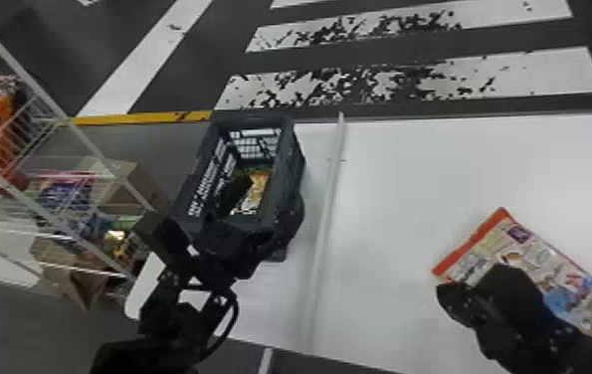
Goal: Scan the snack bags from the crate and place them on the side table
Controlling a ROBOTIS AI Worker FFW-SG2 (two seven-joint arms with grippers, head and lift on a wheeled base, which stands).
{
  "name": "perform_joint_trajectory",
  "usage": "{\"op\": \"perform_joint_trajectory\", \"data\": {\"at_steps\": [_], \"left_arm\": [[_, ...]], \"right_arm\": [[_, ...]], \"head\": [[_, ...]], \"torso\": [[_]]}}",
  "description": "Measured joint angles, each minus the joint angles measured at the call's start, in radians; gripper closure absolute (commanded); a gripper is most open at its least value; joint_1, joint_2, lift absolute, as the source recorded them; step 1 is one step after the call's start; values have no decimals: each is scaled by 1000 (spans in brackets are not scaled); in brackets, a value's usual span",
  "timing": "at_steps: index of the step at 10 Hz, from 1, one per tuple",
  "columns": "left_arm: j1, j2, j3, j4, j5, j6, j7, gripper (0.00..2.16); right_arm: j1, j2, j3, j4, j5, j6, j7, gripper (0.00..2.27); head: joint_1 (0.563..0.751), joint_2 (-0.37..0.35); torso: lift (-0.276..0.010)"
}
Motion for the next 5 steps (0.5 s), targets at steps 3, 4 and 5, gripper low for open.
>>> {"op": "perform_joint_trajectory", "data": {"at_steps": [3,4,5], "left_arm": [[5,0,-27,-20,-8,7,29,39],[5,0,-40,-24,-12,12,33,39],[3,0,-49,-25,-17,14,37,39]], "right_arm": [[-26,3,-2,43,5,4,-17,2213],[-32,5,-5,52,5,3,-24,2213],[-40,5,-9,61,5,2,-28,2213]], "head": [[695,306],[695,292],[695,276]], "torso": [[-94],[-94],[-94]]}}
